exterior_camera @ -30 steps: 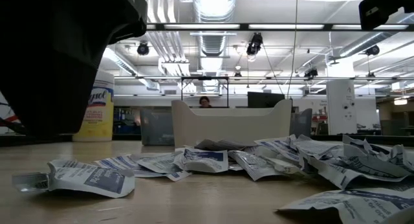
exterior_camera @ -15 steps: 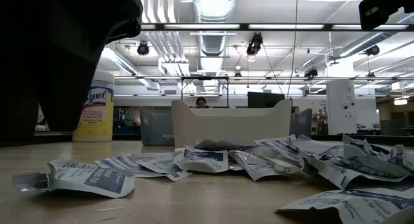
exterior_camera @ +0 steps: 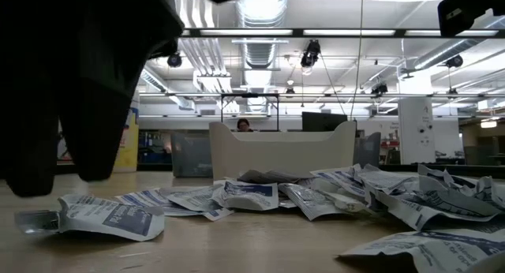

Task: Pick & Place First Aid Supplies
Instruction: Put the alcohol pad into the left black bin

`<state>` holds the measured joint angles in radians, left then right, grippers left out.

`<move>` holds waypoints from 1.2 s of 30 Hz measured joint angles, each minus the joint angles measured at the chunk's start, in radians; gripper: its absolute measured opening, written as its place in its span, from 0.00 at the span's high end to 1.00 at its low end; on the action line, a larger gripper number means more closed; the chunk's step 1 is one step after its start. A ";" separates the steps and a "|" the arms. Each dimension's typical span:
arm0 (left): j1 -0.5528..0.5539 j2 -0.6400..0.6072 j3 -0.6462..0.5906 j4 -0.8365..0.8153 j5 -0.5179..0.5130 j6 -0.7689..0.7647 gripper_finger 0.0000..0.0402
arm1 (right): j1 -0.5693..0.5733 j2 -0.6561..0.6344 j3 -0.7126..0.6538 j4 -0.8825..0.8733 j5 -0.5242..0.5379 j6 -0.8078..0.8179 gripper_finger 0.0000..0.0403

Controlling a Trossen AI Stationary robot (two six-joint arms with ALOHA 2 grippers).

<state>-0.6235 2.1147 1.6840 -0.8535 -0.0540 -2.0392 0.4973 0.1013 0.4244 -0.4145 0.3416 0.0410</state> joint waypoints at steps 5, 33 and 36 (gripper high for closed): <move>0.002 0.000 -0.036 0.043 0.000 -0.007 0.70 | 0.000 0.000 0.000 0.000 0.000 0.000 0.85; 0.003 0.000 -0.082 0.080 -0.045 -0.076 0.93 | 0.000 0.000 0.000 0.000 0.000 0.001 0.85; 0.003 0.000 -0.082 0.086 -0.045 -0.075 0.98 | 0.000 0.000 0.000 0.000 0.000 0.001 0.85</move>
<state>-0.6201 2.1147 1.6020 -0.7680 -0.0990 -2.1144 0.4973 0.1013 0.4244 -0.4145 0.3417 0.0423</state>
